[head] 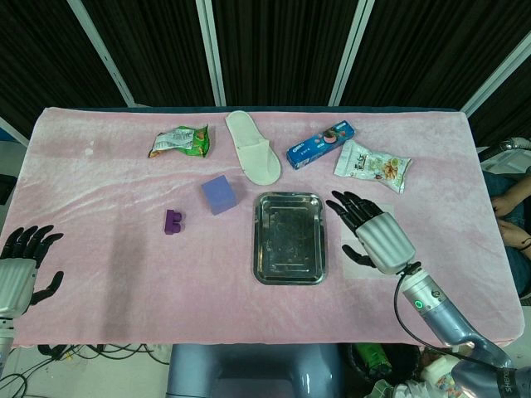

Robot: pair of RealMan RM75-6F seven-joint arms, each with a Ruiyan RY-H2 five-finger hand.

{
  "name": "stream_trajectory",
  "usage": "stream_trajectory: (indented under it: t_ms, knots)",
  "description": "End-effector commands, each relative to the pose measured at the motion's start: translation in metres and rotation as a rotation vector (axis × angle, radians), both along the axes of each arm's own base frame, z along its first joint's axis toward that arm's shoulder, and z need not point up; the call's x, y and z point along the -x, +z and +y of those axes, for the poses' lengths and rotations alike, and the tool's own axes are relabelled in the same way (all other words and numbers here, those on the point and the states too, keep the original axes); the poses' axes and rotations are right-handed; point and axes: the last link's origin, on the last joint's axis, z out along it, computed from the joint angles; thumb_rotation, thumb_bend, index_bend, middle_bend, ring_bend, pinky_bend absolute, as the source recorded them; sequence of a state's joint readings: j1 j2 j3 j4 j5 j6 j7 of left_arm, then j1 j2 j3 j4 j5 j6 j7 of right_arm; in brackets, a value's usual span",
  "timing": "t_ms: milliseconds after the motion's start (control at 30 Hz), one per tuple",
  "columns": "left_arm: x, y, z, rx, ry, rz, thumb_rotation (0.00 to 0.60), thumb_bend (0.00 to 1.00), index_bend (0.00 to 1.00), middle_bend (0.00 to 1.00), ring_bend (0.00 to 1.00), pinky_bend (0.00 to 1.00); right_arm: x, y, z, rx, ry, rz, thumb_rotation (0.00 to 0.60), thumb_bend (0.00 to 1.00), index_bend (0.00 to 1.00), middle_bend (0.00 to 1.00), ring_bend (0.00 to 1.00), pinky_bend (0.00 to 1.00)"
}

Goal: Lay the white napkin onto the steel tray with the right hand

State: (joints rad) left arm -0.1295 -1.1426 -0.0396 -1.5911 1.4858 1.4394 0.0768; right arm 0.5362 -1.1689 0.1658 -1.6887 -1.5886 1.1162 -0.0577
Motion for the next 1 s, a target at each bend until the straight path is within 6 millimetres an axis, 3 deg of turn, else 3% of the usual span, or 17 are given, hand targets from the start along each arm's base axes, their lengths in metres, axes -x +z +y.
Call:
stream_trajectory:
  t_ms: [33, 333, 533, 1000]
  knots:
    - [0.0, 0.0, 0.0, -0.002, 0.001, 0.0, 0.6, 0.37, 0.18, 0.11, 0.04, 0.04, -0.003, -0.004, -0.001, -0.006, -0.006, 0.002, 0.6, 0.23, 0.09, 0.03, 0.08, 0.22]
    - [-0.003, 0.001, -0.006, -0.004, -0.011, 0.01, 0.6, 0.37, 0.18, 0.11, 0.04, 0.04, 0.004, -0.002, 0.004, 0.001, -0.025, 0.022, 0.6, 0.23, 0.09, 0.03, 0.08, 0.22]
    - [-0.003, 0.0, -0.005, -0.009, -0.008, 0.001, 0.6, 0.37, 0.18, 0.11, 0.04, 0.04, 0.01, 0.01, 0.008, 0.033, -0.049, 0.008, 0.6, 0.23, 0.08, 0.03, 0.08, 0.22]
    - [-0.003, -0.003, -0.004, -0.009, -0.002, 0.016, 0.6, 0.37, 0.17, 0.11, 0.04, 0.04, 0.042, 0.019, 0.018, 0.035, -0.14, 0.005, 0.6, 0.23, 0.08, 0.03, 0.08, 0.21]
